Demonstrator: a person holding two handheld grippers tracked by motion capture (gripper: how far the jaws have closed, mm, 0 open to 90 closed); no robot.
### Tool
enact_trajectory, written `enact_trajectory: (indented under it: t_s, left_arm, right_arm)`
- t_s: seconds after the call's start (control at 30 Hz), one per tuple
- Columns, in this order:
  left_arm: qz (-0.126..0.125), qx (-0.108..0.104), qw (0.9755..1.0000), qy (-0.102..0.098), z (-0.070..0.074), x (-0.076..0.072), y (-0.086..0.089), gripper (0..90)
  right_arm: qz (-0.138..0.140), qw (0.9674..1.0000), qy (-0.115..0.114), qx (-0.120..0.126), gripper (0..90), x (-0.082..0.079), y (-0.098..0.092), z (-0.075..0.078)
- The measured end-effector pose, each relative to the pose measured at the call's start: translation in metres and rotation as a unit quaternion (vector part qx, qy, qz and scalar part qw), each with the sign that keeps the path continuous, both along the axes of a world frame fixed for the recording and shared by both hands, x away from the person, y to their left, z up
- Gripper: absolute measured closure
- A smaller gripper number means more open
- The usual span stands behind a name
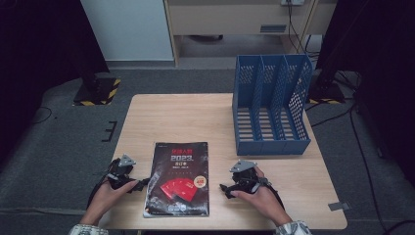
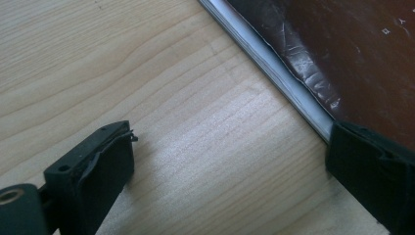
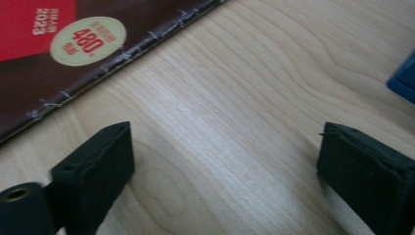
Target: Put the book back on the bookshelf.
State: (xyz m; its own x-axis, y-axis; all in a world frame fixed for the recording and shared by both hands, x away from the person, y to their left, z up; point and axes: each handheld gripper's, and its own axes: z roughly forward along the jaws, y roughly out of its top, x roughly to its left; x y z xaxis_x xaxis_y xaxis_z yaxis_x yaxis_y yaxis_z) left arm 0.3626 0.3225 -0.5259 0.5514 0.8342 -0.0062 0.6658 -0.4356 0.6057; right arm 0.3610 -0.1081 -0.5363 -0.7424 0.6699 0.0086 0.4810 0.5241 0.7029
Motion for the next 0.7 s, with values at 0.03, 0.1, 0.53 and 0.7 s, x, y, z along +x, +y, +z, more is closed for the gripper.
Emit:
enact_trajectory:
  t_s: [0.03, 0.1, 0.53, 0.7]
  left_arm:
    - [0.000, 0.000, 1.0000, 0.000, 0.000, 0.000, 0.000, 3.9]
    - [-0.001, 0.002, 1.0000, 0.002, 0.001, -0.001, 0.000, 6.4]
    - [-0.005, -0.021, 0.9997, 0.010, 0.018, -0.022, -0.009, 13.4]
    - [-0.021, -0.013, 0.9993, 0.028, 0.020, -0.032, -0.022, 15.7]
  right_arm:
    - [0.000, 1.0000, 0.000, 0.000, 9.0, 0.000, 0.000, 0.000]
    - [0.017, 0.9998, 0.003, -0.001, 10.1, -0.001, 0.006, 0.003]
    - [0.055, 0.9984, 0.010, 0.008, 14.2, -0.005, 0.034, 0.014]
    - [0.062, 0.9979, 0.014, 0.017, 16.4, -0.005, 0.039, 0.015]
